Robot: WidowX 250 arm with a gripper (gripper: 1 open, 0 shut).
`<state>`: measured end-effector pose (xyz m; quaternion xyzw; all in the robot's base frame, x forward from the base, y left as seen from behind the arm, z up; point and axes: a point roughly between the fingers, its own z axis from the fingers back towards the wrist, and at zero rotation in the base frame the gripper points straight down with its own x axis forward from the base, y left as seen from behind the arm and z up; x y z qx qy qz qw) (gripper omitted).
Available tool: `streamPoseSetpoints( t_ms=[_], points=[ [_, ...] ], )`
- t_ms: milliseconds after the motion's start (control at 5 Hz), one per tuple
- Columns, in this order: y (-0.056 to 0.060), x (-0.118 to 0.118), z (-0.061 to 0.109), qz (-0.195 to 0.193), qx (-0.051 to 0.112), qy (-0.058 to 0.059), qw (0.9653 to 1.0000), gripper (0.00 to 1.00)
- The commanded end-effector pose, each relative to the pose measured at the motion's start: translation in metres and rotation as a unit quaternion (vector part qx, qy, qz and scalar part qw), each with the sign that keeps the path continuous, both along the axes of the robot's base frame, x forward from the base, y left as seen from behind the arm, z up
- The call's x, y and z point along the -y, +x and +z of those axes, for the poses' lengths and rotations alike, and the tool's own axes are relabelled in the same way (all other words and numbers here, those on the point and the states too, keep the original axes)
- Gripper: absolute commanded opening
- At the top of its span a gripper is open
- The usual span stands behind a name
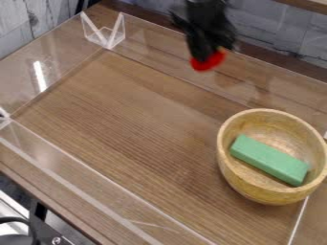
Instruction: Move the red fruit to the left side of the table
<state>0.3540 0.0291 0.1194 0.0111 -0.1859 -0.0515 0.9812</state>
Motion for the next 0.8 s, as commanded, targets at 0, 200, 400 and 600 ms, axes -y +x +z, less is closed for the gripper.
streamPoseSetpoints(
  t_ms=[0,200,400,600],
  points=[
    [-0.009,-0.042,0.024,0.025,0.023,0.018,0.9993,0.00],
    [-0.015,-0.084,0.023,0.053,0.018,0.029,0.9980,0.00],
    [-0.015,-0.122,0.016,0.080,0.013,0.037,0.9960,0.00],
    [-0.013,-0.150,0.006,0.096,0.009,0.043,0.9944,0.00]
  ],
)
